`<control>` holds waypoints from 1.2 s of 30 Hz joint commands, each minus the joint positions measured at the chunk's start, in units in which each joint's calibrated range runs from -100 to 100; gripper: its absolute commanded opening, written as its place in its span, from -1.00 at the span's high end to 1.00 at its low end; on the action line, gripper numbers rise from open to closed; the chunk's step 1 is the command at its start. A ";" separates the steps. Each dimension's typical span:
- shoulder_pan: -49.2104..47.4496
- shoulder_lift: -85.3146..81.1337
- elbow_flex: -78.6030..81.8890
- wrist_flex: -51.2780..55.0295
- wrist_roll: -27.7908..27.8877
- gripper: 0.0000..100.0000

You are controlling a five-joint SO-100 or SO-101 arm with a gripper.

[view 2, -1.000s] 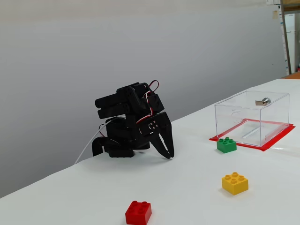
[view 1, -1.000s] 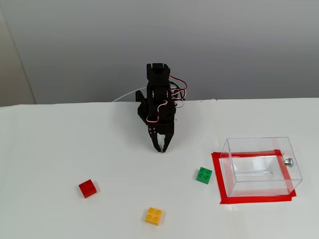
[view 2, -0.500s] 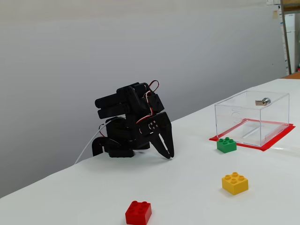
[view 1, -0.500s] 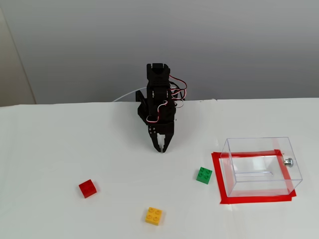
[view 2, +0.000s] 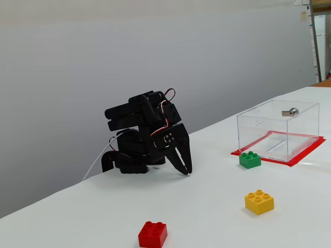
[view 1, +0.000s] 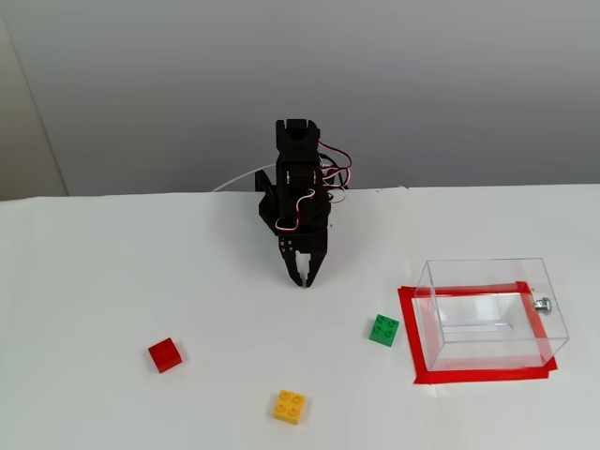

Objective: Pick the red lego brick and place it into the transparent box

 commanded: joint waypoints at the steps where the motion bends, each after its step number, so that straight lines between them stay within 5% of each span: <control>1: 0.02 -0.42 -1.43 0.21 -0.16 0.94; 17: 0.46 2.63 -10.01 -12.06 0.31 0.94; 36: 12.88 41.07 -38.22 -21.12 -0.22 0.94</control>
